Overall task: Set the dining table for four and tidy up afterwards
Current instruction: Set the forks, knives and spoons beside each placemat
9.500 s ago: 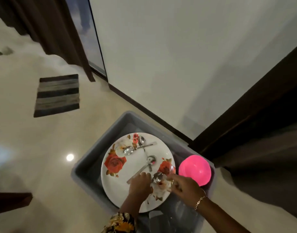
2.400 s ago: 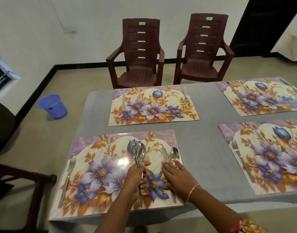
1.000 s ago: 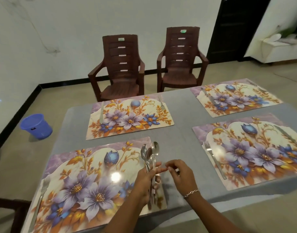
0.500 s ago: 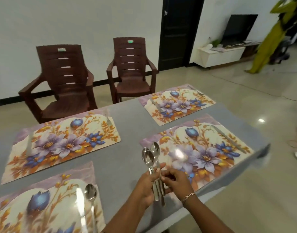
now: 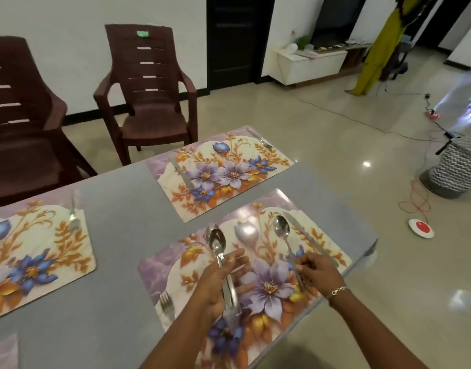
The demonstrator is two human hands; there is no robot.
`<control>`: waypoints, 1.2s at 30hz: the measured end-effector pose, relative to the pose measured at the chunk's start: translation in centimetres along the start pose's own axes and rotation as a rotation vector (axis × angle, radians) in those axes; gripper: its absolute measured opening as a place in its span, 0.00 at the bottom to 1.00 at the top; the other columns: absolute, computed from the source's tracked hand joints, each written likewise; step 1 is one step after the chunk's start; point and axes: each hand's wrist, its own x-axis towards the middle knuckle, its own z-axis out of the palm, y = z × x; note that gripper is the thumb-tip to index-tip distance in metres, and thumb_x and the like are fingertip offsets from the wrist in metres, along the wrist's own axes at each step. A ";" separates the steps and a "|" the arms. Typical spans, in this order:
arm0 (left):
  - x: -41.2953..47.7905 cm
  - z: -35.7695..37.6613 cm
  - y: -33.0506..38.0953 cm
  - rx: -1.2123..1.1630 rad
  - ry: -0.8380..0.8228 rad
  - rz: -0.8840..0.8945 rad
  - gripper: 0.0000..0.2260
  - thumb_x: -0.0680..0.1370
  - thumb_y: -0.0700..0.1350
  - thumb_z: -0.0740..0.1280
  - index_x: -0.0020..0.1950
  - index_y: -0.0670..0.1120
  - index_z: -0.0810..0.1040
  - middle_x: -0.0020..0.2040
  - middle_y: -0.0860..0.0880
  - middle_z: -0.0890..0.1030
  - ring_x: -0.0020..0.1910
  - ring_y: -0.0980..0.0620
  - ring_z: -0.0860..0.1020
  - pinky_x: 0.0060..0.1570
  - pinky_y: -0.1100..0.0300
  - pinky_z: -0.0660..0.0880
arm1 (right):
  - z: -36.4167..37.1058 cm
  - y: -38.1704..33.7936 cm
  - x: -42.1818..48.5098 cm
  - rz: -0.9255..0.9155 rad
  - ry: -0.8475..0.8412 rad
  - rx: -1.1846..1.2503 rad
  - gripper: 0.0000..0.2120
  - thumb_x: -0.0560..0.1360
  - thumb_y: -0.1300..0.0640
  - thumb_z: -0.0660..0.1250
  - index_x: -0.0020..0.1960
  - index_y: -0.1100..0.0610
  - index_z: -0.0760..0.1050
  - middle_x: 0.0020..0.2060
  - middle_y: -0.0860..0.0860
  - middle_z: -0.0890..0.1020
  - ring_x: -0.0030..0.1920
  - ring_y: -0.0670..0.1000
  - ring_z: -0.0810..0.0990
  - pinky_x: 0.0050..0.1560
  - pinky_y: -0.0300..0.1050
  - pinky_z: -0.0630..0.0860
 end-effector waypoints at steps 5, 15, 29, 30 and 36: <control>2.7 3.1 -0.7 -0.037 0.024 0.023 0.09 0.75 0.42 0.65 0.54 0.40 0.78 0.50 0.42 0.80 0.46 0.46 0.80 0.35 0.52 0.81 | -5.2 2.3 5.0 0.052 0.011 -0.110 0.18 0.70 0.70 0.68 0.29 0.51 0.71 0.26 0.50 0.74 0.29 0.46 0.71 0.30 0.35 0.67; 5.8 10.4 -4.0 -0.101 0.198 0.136 0.11 0.80 0.39 0.57 0.59 0.39 0.76 0.51 0.42 0.79 0.50 0.45 0.78 0.34 0.55 0.81 | -8.6 4.3 12.9 0.018 -0.256 -0.262 0.02 0.72 0.65 0.68 0.43 0.61 0.79 0.36 0.54 0.79 0.32 0.47 0.74 0.35 0.39 0.71; 5.0 12.8 -6.8 -0.077 0.388 0.257 0.11 0.81 0.43 0.59 0.57 0.42 0.77 0.58 0.41 0.80 0.55 0.43 0.79 0.42 0.54 0.81 | -8.0 6.5 13.3 -0.948 -0.498 -0.976 0.35 0.72 0.36 0.41 0.74 0.51 0.59 0.74 0.49 0.59 0.74 0.53 0.57 0.69 0.50 0.44; 4.9 12.9 -6.9 -0.074 0.392 0.263 0.11 0.81 0.44 0.58 0.57 0.42 0.76 0.58 0.41 0.80 0.55 0.43 0.79 0.41 0.55 0.81 | -7.8 6.7 13.5 -0.952 -0.523 -0.954 0.40 0.69 0.33 0.35 0.75 0.51 0.56 0.75 0.49 0.55 0.75 0.53 0.53 0.68 0.48 0.38; 5.0 13.3 -7.3 -0.090 0.414 0.277 0.10 0.81 0.43 0.59 0.55 0.42 0.78 0.57 0.40 0.80 0.55 0.42 0.79 0.40 0.55 0.81 | -7.0 5.9 13.3 -1.036 -0.456 -0.949 0.25 0.77 0.44 0.56 0.71 0.52 0.65 0.71 0.50 0.66 0.71 0.51 0.65 0.68 0.50 0.48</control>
